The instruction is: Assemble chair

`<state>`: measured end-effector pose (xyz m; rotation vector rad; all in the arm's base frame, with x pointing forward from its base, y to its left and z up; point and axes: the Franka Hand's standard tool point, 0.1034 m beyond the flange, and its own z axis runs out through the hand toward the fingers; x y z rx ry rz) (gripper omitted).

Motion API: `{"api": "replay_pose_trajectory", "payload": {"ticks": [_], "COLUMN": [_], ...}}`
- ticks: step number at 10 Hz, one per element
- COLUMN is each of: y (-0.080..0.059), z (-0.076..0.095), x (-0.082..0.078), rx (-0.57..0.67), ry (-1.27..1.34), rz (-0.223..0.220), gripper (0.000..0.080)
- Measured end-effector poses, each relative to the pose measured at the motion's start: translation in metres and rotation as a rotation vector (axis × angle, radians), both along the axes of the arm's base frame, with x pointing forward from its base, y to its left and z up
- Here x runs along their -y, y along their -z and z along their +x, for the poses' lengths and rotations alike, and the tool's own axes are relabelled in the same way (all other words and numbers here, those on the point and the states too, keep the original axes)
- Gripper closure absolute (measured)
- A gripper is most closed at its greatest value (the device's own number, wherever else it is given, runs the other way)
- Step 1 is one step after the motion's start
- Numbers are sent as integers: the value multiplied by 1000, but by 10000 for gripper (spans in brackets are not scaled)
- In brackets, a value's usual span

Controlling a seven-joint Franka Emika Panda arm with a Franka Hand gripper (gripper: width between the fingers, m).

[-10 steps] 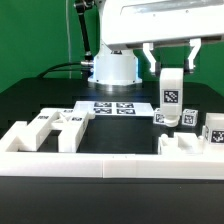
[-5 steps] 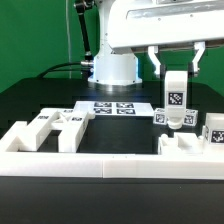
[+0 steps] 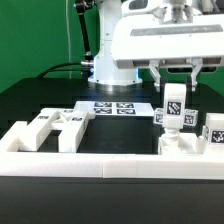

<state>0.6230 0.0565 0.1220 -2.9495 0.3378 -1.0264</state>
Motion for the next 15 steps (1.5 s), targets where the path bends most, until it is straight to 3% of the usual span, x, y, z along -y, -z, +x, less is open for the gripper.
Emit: {"api": "replay_pose_trajectory", "payload": {"ticks": [15], "y": [24], "z": [-3], "x": [-5], "rx": [-28], "ry": [-24], "rz": [-24], "gripper": [509]}}
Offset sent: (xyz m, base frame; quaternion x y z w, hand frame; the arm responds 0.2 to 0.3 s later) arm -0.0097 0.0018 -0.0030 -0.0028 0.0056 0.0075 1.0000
